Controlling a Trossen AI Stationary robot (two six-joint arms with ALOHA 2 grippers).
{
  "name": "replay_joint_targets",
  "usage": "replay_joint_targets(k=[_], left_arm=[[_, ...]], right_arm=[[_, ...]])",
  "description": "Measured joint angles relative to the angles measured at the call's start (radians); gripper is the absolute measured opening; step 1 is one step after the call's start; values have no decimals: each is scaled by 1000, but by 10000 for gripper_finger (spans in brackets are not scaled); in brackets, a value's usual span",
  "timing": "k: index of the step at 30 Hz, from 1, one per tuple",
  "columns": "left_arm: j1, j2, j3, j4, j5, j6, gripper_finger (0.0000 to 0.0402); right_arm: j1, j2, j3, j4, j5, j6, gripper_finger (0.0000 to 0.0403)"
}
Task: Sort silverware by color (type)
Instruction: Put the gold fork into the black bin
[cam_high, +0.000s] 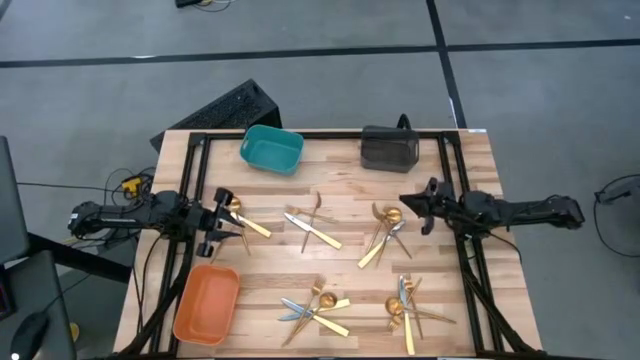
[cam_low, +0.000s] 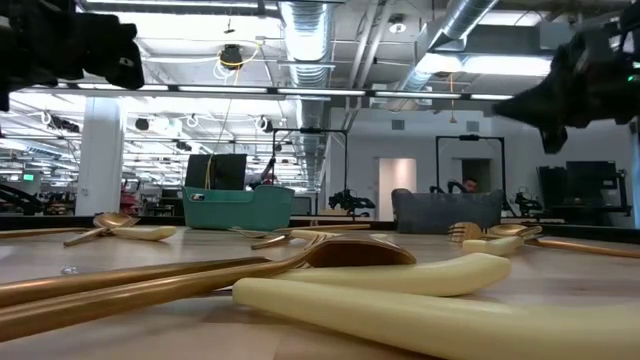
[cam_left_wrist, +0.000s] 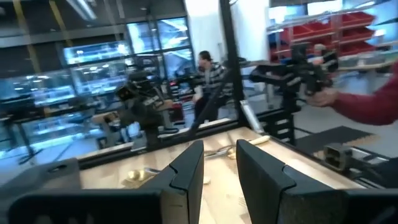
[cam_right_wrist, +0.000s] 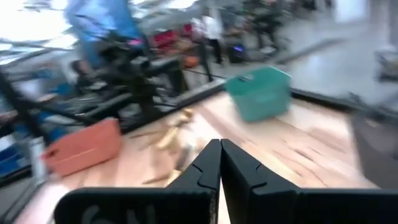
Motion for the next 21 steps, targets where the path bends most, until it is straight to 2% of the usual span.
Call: replay_joint_targets(k=[3, 8, 12, 17, 21], left_arm=[[0, 0, 0, -1, -68, 9, 87], [0, 0, -4, -9, -126, 12, 87], [0, 4, -10, -31, -196, 21, 87], [0, 40, -11, -32, -155, -22, 87], [0, 82, -11, -36, -143, -16, 87]], right_arm=[[-16, 73, 0, 26, 47, 37, 45], [-48, 208, 2, 148, 53, 67, 60], [-74, 342, 45, 135, 57, 106, 69], [-110, 510, 106, 136, 72, 165, 73], [-115, 638, 141, 135, 72, 126, 73]])
